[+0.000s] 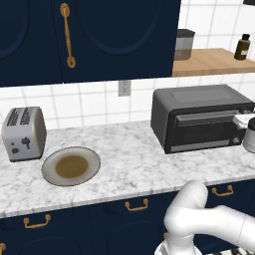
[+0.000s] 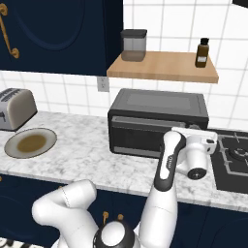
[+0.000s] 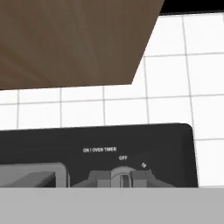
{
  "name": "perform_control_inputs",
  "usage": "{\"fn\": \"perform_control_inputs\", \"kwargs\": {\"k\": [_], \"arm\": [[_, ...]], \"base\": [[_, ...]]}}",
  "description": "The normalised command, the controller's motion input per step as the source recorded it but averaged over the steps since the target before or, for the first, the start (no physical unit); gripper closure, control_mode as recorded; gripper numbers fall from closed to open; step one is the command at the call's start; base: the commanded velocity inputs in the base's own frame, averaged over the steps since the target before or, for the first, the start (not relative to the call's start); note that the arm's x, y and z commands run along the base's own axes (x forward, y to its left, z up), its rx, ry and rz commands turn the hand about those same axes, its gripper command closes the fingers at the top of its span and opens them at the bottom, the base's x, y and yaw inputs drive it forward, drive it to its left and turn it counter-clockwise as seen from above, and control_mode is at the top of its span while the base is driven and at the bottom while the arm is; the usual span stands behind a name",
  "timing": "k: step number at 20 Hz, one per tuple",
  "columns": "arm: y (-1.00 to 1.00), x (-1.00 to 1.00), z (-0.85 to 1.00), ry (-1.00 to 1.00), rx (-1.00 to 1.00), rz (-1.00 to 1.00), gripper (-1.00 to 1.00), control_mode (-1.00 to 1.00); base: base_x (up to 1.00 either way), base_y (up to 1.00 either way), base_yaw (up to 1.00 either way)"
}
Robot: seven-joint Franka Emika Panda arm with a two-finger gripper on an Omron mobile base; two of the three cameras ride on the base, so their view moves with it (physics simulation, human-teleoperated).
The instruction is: Pick up the kebab skewer and baguette bread, and place them inside the toaster oven. Close the toaster oven door and start by setting the timer.
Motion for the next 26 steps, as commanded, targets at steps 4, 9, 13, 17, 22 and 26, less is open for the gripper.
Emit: {"fn": "perform_control_inputs", "kwargs": {"k": [4,9,13,17,22,26], "arm": [[0.19,0.0,-0.23,-0.08,0.19,-0.01,1.0,-1.0],[0.29,0.06,-0.14,-0.11,0.21,0.0,1.0,-1.0],[0.41,0.02,-0.02,-0.1,0.22,0.0,1.0,-1.0],[0.48,0.08,0.0,-0.04,0.26,0.0,1.0,-1.0],[0.3,0.01,0.0,0.0,0.25,0.0,1.0,-1.0],[0.14,0.0,-0.03,0.0,0.19,0.0,1.0,-1.0]], "base": [[0.0,0.0,0.0],[0.0,0.0,0.0],[0.0,0.0,0.0],[0.0,0.0,0.0],[0.0,0.0,0.0],[0.0,0.0,0.0]]}}
